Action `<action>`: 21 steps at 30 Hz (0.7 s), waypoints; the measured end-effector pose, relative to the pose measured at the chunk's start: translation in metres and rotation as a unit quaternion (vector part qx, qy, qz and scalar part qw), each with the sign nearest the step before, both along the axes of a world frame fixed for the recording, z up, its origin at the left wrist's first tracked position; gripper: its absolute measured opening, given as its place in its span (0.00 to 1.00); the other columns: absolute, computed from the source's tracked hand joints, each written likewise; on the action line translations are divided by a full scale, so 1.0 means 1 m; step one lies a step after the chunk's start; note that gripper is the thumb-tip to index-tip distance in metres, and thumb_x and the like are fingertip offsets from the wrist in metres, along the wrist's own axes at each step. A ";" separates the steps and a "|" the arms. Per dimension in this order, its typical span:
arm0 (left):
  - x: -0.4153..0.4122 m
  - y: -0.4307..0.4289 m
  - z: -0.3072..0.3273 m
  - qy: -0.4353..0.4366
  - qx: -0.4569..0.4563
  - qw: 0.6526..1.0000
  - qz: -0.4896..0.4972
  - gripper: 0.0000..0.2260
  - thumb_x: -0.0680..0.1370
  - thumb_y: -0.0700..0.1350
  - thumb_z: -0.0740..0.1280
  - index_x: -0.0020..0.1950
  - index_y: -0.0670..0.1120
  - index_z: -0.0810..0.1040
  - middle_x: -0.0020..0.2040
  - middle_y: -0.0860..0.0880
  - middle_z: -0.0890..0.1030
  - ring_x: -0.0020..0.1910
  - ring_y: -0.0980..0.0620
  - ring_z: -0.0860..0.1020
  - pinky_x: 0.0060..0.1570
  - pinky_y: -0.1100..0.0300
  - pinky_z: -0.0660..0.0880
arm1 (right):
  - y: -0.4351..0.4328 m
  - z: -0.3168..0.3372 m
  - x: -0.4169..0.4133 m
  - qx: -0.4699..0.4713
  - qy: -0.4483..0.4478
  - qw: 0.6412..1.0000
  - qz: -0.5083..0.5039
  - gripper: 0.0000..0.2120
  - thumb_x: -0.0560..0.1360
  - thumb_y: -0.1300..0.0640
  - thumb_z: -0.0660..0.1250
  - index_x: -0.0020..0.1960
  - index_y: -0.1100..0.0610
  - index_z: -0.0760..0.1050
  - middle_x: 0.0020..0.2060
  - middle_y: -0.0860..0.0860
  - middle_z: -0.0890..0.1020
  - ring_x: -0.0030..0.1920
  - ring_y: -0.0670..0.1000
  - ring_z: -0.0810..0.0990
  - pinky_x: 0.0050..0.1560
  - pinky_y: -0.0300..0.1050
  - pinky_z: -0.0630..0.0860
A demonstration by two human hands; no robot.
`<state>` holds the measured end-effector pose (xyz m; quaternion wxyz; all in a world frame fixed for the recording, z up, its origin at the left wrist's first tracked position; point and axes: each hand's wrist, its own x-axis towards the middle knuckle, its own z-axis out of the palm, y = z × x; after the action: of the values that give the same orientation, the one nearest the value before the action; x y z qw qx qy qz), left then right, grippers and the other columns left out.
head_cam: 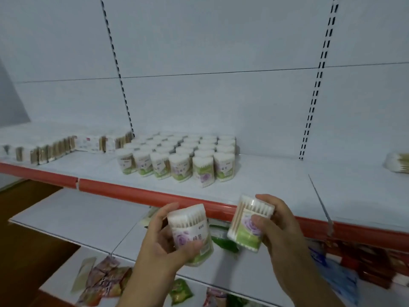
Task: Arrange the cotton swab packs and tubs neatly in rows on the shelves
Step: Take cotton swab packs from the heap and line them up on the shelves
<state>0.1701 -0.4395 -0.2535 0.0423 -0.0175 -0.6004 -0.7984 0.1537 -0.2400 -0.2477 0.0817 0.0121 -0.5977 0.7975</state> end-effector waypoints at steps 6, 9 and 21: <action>-0.076 -0.018 -0.002 0.027 -0.044 0.999 -0.006 0.32 0.52 0.40 0.83 0.52 0.58 0.78 0.47 0.44 0.84 0.42 0.49 0.83 0.36 0.60 0.79 | -0.011 0.008 -0.074 0.064 0.035 0.994 -0.082 0.18 0.71 0.69 0.69 0.53 0.48 0.79 0.48 0.51 0.83 0.47 0.48 0.83 0.36 0.37 0.79; -0.109 -0.027 0.007 0.033 -0.071 0.997 0.017 0.28 0.59 0.38 0.80 0.56 0.55 0.77 0.48 0.48 0.84 0.43 0.54 0.83 0.37 0.58 0.81 | -0.017 0.008 -0.115 0.174 0.052 0.975 -0.129 0.22 0.69 0.62 0.74 0.60 0.47 0.76 0.56 0.46 0.80 0.53 0.42 0.80 0.44 0.34 0.79; -0.176 -0.054 0.012 0.027 -0.033 0.997 -0.057 0.41 0.52 0.45 0.83 0.62 0.53 0.72 0.48 0.44 0.85 0.47 0.48 0.84 0.39 0.58 0.80 | -0.033 -0.004 -0.150 0.372 0.085 0.914 -0.136 0.35 0.59 0.31 0.72 0.63 0.30 0.66 0.62 0.27 0.70 0.63 0.31 0.69 0.62 0.38 0.67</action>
<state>-0.0060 -0.4933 -0.2418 0.0126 -0.0749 -0.6227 -0.7787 0.0041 -0.2733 -0.2513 0.2297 0.0275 -0.8376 0.4948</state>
